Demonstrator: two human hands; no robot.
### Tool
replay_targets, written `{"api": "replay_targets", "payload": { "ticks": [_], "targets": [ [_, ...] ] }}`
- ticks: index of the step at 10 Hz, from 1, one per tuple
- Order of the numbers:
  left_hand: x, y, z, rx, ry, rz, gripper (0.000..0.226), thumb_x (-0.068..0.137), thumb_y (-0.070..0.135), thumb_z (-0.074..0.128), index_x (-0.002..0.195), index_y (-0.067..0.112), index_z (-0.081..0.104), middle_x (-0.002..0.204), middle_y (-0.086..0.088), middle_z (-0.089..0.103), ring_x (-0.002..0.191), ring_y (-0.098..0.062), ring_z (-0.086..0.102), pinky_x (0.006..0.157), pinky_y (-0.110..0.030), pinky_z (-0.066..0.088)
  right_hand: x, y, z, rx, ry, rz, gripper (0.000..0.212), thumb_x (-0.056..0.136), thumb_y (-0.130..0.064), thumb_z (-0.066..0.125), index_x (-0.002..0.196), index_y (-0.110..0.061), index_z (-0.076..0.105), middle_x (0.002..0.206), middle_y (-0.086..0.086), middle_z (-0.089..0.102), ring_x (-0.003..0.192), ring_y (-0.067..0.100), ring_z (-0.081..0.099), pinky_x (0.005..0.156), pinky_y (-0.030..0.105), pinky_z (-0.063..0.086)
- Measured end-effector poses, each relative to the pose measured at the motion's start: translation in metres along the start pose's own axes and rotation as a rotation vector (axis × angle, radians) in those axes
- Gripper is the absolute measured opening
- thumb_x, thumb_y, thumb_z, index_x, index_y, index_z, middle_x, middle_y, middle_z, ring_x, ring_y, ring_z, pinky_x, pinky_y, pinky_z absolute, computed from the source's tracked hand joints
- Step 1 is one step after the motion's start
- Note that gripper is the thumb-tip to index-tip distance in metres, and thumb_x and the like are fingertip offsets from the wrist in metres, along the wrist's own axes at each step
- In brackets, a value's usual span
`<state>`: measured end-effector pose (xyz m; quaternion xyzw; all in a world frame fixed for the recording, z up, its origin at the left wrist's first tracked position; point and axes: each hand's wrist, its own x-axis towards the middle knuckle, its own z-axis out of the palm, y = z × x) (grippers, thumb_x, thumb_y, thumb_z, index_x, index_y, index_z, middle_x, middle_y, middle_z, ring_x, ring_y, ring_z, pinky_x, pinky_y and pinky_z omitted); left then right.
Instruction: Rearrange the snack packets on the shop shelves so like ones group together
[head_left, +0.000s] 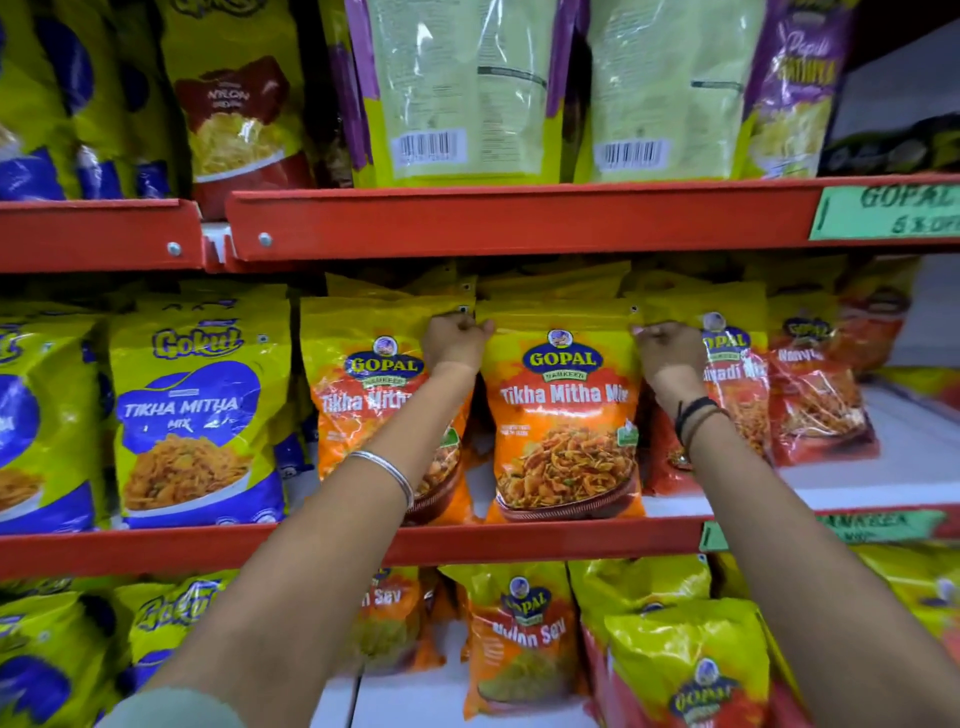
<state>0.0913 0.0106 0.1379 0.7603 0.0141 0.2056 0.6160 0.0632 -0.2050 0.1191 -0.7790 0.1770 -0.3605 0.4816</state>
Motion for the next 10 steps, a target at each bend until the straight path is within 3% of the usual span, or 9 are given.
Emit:
{"api": "replay_targets", "payload": {
  "ticks": [1,2,3,4,5,6,7,8,10],
  "targets": [
    [0.000,-0.002,0.003,0.021,0.012,0.010,0.036,0.078,0.016,0.070,0.050,0.014,0.048,0.076,-0.010,0.055,0.073,-0.022,0.046,0.067,-0.027,0.034,0.000,0.003,0.003,-0.017,0.010,-0.010,0.025,0.090,-0.020,0.059,0.097,0.000,0.070,0.106,0.023,0.070,0.098,0.034,0.064,0.075,0.030,0.044],
    [0.000,-0.003,0.004,0.095,0.013,0.082,0.012,0.082,0.009,0.063,0.072,0.002,0.066,0.079,-0.017,0.062,0.075,-0.027,0.054,0.068,-0.026,0.038,-0.005,0.003,0.002,-0.051,0.038,-0.071,0.025,0.094,-0.014,0.051,0.105,0.002,0.067,0.112,0.025,0.068,0.105,0.036,0.062,0.075,0.031,0.041],
    [-0.014,-0.013,-0.006,0.036,0.108,0.275,0.016,0.088,0.003,0.048,0.093,0.001,0.063,0.097,-0.023,0.067,0.091,-0.037,0.062,0.081,-0.038,0.052,-0.022,0.011,-0.004,0.025,0.087,-0.198,0.033,0.097,-0.023,0.042,0.110,0.002,0.059,0.110,0.027,0.063,0.100,0.037,0.059,0.066,0.026,0.031],
    [-0.063,-0.034,-0.012,0.202,0.012,0.556,0.035,0.097,0.024,0.038,0.127,0.007,0.046,0.132,-0.014,0.052,0.125,-0.027,0.046,0.104,-0.033,0.038,-0.072,0.031,-0.007,0.047,0.084,-0.412,0.043,0.097,-0.034,0.037,0.130,-0.007,0.044,0.130,0.016,0.051,0.121,0.029,0.048,0.095,0.031,0.039],
    [-0.116,-0.076,-0.006,0.454,-0.113,0.760,0.055,0.098,0.032,0.031,0.147,0.017,0.012,0.159,-0.001,0.009,0.146,-0.011,0.001,0.121,-0.027,0.002,-0.132,0.055,0.004,-0.082,-0.029,-0.595,0.055,0.098,-0.036,0.031,0.148,-0.017,0.018,0.158,0.002,0.020,0.146,0.012,0.014,0.119,0.027,0.008],
    [-0.140,-0.126,0.003,0.696,-0.141,0.817,0.062,0.097,0.037,0.026,0.147,0.018,-0.005,0.158,0.005,-0.019,0.146,-0.010,-0.011,0.120,-0.028,-0.008,-0.157,0.088,0.019,-0.268,-0.089,-0.720,0.061,0.098,-0.043,0.020,0.150,-0.018,-0.001,0.161,-0.001,-0.006,0.149,0.014,-0.003,0.121,0.028,-0.001],
    [-0.144,-0.145,0.007,0.809,-0.144,0.813,0.061,0.097,0.041,0.020,0.147,0.017,-0.004,0.157,0.004,-0.018,0.146,-0.011,-0.008,0.118,-0.031,-0.004,-0.160,0.106,0.027,-0.384,-0.104,-0.717,0.062,0.097,-0.046,0.012,0.149,-0.019,-0.008,0.158,-0.007,-0.021,0.148,0.014,-0.009,0.121,0.033,0.001],
    [-0.142,-0.143,0.009,0.871,-0.152,0.796,0.060,0.097,0.042,0.017,0.147,0.014,0.001,0.158,-0.002,-0.003,0.146,-0.013,-0.003,0.118,-0.032,-0.001,-0.158,0.108,0.030,-0.471,-0.103,-0.707,0.061,0.097,-0.044,0.010,0.149,-0.019,-0.009,0.159,-0.003,-0.016,0.148,0.012,-0.010,0.120,0.033,0.002],
    [-0.143,-0.135,-0.007,0.833,-0.190,0.814,0.061,0.097,0.040,0.019,0.147,0.017,-0.006,0.155,0.007,-0.027,0.145,-0.010,-0.013,0.117,-0.028,-0.013,-0.167,0.092,0.025,-0.496,-0.095,-0.651,0.061,0.097,-0.045,0.010,0.148,-0.018,-0.008,0.159,0.008,0.003,0.148,0.011,-0.010,0.120,0.033,0.001]
  ]
}}
